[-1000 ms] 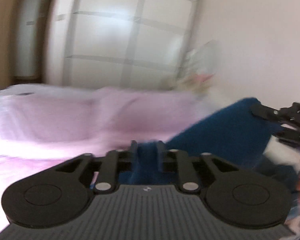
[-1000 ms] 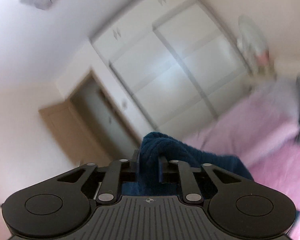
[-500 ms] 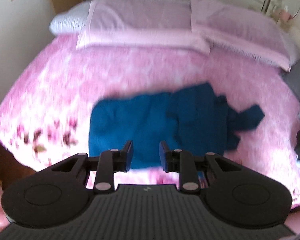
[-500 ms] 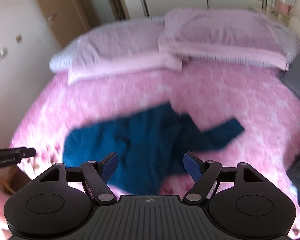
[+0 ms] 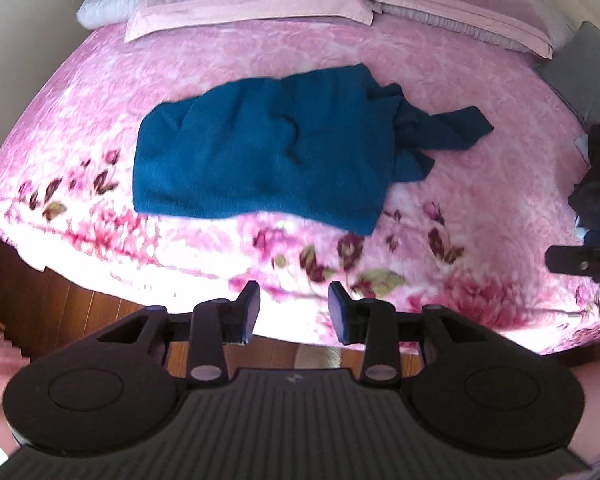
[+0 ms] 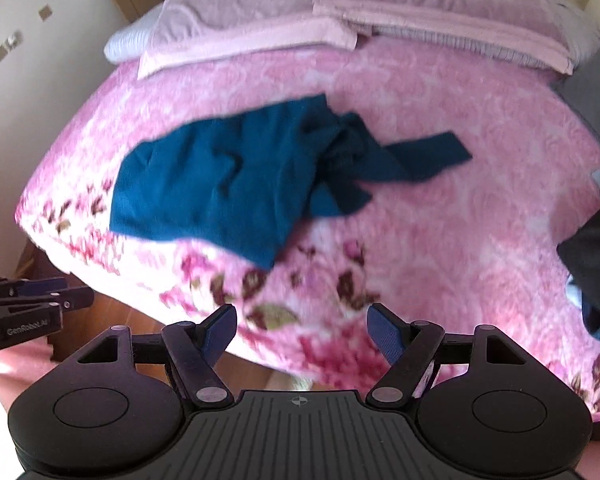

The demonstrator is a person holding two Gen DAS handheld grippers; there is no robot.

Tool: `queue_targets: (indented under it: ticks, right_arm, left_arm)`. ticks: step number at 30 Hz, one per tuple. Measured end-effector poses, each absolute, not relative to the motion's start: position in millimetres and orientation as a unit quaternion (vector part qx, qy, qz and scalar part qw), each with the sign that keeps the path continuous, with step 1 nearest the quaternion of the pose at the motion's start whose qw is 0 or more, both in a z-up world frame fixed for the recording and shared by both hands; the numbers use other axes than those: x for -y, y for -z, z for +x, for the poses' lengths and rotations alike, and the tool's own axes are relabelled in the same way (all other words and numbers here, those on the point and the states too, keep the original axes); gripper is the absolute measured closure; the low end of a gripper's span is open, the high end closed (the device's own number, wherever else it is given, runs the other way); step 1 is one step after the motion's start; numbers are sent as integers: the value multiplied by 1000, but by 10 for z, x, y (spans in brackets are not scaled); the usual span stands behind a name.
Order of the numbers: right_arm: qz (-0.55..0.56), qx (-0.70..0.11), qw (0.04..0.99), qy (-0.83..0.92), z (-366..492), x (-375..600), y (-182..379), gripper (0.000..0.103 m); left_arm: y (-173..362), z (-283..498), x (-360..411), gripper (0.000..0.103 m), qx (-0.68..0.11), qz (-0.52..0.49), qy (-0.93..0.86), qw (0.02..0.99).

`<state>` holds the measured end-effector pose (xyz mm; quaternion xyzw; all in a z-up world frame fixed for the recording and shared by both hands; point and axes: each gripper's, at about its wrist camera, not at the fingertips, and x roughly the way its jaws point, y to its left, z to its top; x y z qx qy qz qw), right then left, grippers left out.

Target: Fold clothes

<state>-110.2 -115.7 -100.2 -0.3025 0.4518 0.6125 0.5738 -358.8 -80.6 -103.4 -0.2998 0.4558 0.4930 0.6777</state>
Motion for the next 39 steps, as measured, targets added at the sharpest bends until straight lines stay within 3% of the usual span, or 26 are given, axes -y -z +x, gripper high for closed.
queue_targets:
  ticks: [10, 39]
  right_arm:
    - [-318, -425, 560, -636, -1244, 1230, 1023, 28]
    - [-300, -436, 581, -618, -1821, 565, 1047, 28]
  left_arm:
    - [855, -3629, 899, 64, -445, -291, -531, 661]
    - [808, -4193, 129, 63, -444, -267, -520, 679]
